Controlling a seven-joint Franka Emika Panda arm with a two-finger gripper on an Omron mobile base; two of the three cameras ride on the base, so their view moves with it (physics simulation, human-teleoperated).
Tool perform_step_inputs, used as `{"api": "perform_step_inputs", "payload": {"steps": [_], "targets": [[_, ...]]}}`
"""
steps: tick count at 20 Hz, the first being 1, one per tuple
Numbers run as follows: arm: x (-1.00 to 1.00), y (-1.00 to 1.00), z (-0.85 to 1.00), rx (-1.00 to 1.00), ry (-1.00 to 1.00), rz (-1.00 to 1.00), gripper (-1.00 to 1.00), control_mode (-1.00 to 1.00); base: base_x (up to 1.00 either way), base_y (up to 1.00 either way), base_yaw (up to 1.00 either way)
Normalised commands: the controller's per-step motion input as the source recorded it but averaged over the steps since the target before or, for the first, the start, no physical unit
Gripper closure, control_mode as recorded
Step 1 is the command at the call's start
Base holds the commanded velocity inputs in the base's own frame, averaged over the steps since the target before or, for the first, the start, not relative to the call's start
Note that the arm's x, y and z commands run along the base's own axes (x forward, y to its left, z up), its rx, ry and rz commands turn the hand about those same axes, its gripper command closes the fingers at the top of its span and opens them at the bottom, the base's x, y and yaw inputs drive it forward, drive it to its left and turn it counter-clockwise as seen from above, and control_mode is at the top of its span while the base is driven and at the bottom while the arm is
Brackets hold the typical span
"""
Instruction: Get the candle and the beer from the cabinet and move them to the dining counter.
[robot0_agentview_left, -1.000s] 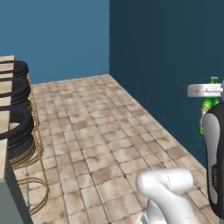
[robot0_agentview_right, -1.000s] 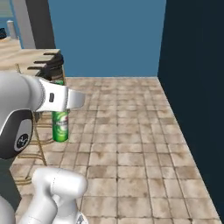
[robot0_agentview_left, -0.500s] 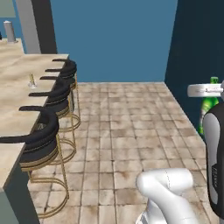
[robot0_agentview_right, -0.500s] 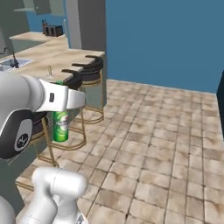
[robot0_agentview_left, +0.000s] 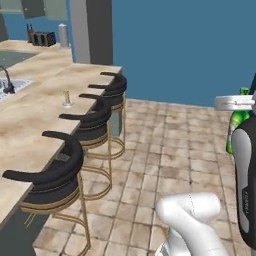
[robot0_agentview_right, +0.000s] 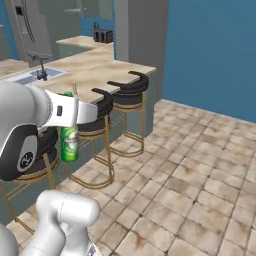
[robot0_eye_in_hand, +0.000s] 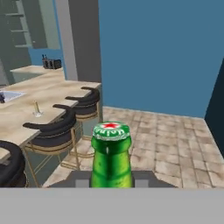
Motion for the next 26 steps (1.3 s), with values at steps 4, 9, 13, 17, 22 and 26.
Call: {"api": "perform_step_inputs", "payload": {"steps": [4,9,13,17,22,26], "targets": [[0.0,0.0,0.0,0.0,0.0,0.0,1.0,1.0,0.72,-0.54,0.39],[0.0,0.0,0.0,0.0,0.0,0.0,1.0,1.0,0.56,-0.51,0.35],[0.0,0.0,0.0,0.0,0.0,0.0,1.0,1.0,0.6,-0.53,0.44],[0.0,0.0,0.0,0.0,0.0,0.0,1.0,1.0,0.5,-0.55,0.53],[0.0,0.0,0.0,0.0,0.0,0.0,1.0,1.0,0.19,-0.32,0.71],[0.0,0.0,0.0,0.0,0.0,0.0,1.0,1.0,0.31,-0.51,0.66]]}}
